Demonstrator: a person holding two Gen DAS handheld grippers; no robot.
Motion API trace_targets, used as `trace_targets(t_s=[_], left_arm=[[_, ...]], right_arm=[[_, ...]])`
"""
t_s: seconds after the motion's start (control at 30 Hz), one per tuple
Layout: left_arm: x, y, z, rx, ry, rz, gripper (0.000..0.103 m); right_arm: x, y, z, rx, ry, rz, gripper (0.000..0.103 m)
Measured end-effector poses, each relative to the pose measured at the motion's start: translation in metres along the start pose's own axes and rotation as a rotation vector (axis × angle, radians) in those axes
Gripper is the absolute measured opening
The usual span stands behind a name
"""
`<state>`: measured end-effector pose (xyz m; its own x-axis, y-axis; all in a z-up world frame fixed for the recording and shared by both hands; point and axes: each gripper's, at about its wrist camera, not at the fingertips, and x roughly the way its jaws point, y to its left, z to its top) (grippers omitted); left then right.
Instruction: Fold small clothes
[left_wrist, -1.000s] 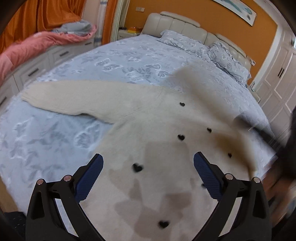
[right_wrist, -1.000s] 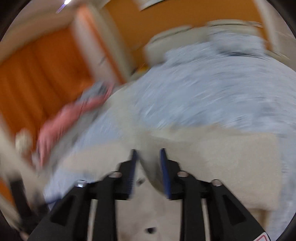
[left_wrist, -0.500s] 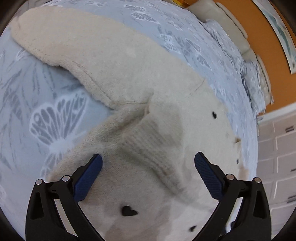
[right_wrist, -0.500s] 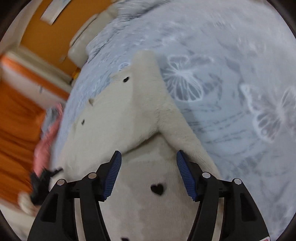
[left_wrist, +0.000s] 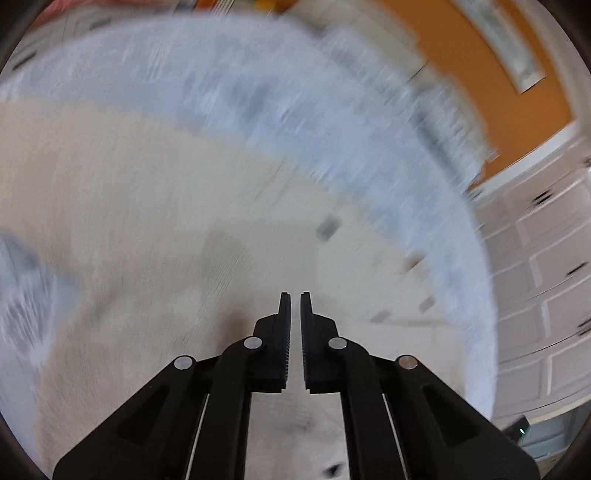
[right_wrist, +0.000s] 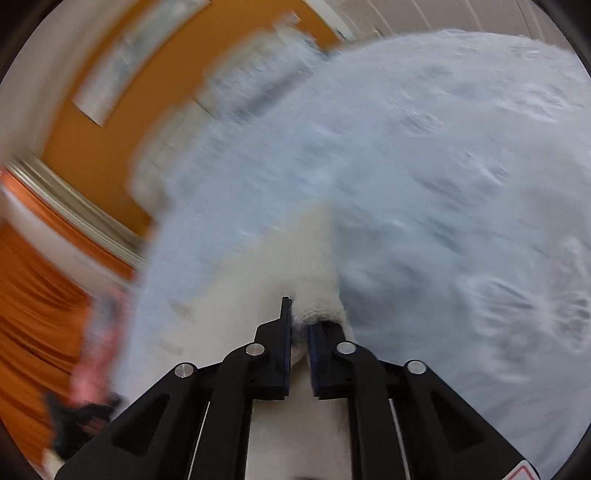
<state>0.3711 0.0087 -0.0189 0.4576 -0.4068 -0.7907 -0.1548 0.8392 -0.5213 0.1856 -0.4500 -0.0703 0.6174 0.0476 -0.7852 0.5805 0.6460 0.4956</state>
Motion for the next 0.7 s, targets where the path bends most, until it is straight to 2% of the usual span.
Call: trace_targets(t_s=[0.03, 0.07, 0.1, 0.13, 0.17, 0.2, 0.27, 0.33, 0.37, 0.4, 0.43, 0.47, 0.5, 0.53, 0.57, 0.67, 0.7], left_arm=[[0.004, 0.012, -0.007, -0.034, 0.032, -0.001, 0.004], [0.003, 0.021, -0.017, -0.076, 0.04, -0.028, 0.004], [-0.004, 0.029, -0.024, -0.109, 0.026, -0.068, 0.009], [-0.011, 0.033, -0.029, -0.13, 0.013, -0.091, 0.029], [-0.016, 0.037, -0.033, -0.152, 0.002, -0.089, 0.044], [-0.018, 0.04, -0.036, -0.175, -0.008, -0.078, 0.067], [-0.014, 0.043, -0.036, -0.214, -0.001, -0.091, 0.071], [-0.005, 0.036, -0.032, -0.196, 0.004, -0.051, 0.072], [-0.002, 0.026, -0.029, -0.156, 0.006, -0.03, 0.071], [0.002, 0.013, -0.027, -0.096, 0.017, -0.026, 0.053], [0.005, 0.003, -0.023, -0.045, 0.031, -0.03, 0.016], [0.005, -0.007, -0.018, 0.003, 0.038, -0.04, 0.003], [-0.003, -0.014, -0.011, 0.035, 0.015, -0.076, 0.005], [-0.011, -0.021, -0.005, 0.05, -0.019, -0.092, 0.005], [-0.022, -0.029, 0.003, 0.075, -0.06, -0.121, 0.005], [-0.052, -0.044, 0.027, 0.121, -0.165, -0.172, 0.005], [-0.053, -0.044, 0.03, 0.128, -0.177, -0.162, 0.005]], right_arm=[[0.0, -0.006, -0.005, -0.005, -0.005, 0.029, 0.007], [-0.015, -0.006, -0.008, -0.028, -0.043, 0.039, 0.011], [-0.022, -0.004, -0.009, -0.049, -0.036, 0.022, 0.014], [-0.032, -0.004, -0.011, -0.064, -0.04, 0.007, 0.019], [-0.044, -0.007, -0.014, -0.07, -0.064, -0.003, 0.027], [-0.055, -0.008, -0.016, -0.081, -0.102, -0.009, 0.03], [-0.055, 0.0, -0.015, -0.111, -0.127, -0.034, 0.034], [-0.05, 0.008, -0.01, -0.134, -0.12, -0.042, 0.034], [-0.047, 0.009, -0.006, -0.136, -0.11, -0.043, 0.036], [-0.034, 0.012, 0.004, -0.145, -0.087, -0.045, 0.038], [-0.03, 0.012, 0.007, -0.157, -0.071, -0.059, 0.04], [-0.022, 0.019, 0.011, -0.177, -0.053, -0.088, 0.042], [-0.008, 0.025, 0.015, -0.211, -0.026, -0.13, 0.042], [-0.002, 0.028, 0.016, -0.228, -0.018, -0.151, 0.035], [0.0, 0.03, 0.019, -0.243, -0.017, -0.161, 0.023], [-0.025, 0.047, 0.021, -0.252, -0.107, -0.078, 0.015], [-0.034, 0.052, 0.02, -0.269, -0.141, -0.062, 0.013]])
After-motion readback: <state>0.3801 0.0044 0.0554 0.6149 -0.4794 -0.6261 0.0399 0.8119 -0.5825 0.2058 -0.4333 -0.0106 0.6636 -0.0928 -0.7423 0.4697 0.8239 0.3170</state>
